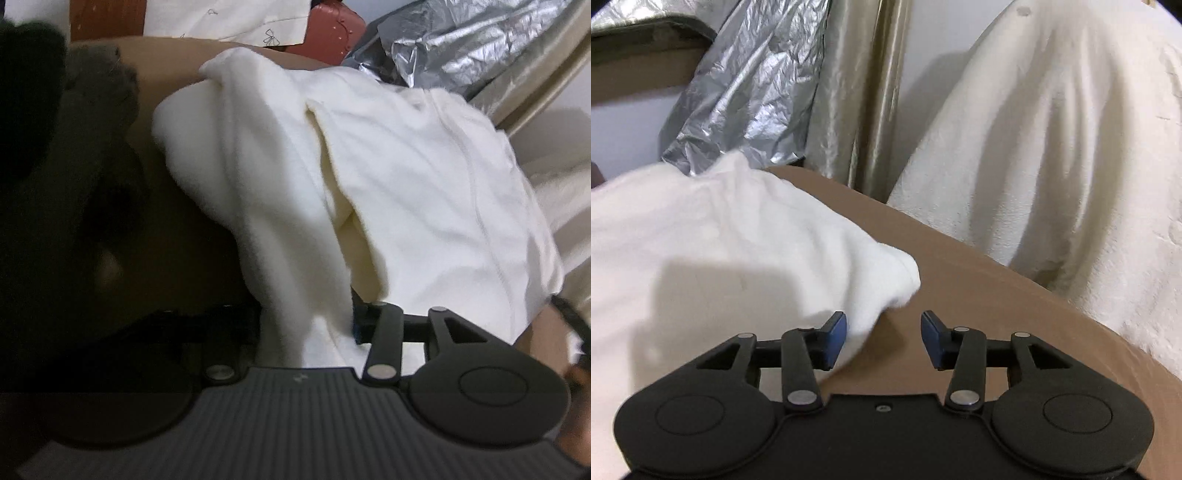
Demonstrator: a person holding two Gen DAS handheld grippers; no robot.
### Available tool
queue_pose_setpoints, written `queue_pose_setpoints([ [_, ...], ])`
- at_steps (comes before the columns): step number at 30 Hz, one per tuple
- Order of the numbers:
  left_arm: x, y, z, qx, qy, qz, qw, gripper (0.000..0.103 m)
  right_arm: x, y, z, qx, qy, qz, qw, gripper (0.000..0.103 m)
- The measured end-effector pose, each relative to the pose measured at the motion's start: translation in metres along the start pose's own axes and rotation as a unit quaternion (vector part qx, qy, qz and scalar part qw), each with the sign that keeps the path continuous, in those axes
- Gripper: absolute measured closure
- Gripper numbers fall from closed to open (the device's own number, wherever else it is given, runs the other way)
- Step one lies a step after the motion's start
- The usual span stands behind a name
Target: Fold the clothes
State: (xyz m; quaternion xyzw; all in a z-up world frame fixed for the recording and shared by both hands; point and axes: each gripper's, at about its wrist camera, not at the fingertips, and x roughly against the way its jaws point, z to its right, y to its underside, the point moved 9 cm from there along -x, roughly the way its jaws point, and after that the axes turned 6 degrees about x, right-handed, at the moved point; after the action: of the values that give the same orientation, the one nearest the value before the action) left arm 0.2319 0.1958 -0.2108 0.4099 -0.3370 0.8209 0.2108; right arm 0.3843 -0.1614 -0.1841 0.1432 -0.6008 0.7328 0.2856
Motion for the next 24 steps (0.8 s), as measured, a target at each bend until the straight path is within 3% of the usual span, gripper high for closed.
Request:
queue_pose_setpoints([
  [2,0.003,0.001,0.005,-0.016,-0.016,0.006,0.9997,0.049,0.036,-0.004,0.002,-0.034,-0.035,0.023,0.999,0.053],
  [7,0.035,0.008,0.023,-0.086,-0.041,0.061,0.9936,0.020,0.132,0.029,-0.017,-0.097,-0.142,0.008,0.985,0.048],
  [10,0.061,0.026,0.028,-0.113,-0.025,0.072,0.9907,0.016,0.175,0.045,-0.037,-0.083,-0.178,-0.001,0.981,0.048],
  [15,0.105,0.046,0.033,-0.147,-0.009,0.092,0.9847,0.013,0.237,0.059,-0.053,-0.083,-0.192,0.000,0.978,0.046],
  [18,0.122,0.057,0.027,-0.152,-0.011,0.102,0.9831,0.010,0.273,0.067,-0.055,-0.068,-0.183,0.008,0.981,0.039],
  [21,0.132,0.069,0.019,-0.154,-0.015,0.099,0.9831,0.010,0.298,0.073,-0.059,-0.064,-0.167,0.012,0.984,0.037],
  [24,0.143,0.080,0.013,-0.162,-0.016,0.096,0.9821,0.010,0.308,0.085,-0.063,-0.062,-0.164,-0.010,0.984,0.036],
])
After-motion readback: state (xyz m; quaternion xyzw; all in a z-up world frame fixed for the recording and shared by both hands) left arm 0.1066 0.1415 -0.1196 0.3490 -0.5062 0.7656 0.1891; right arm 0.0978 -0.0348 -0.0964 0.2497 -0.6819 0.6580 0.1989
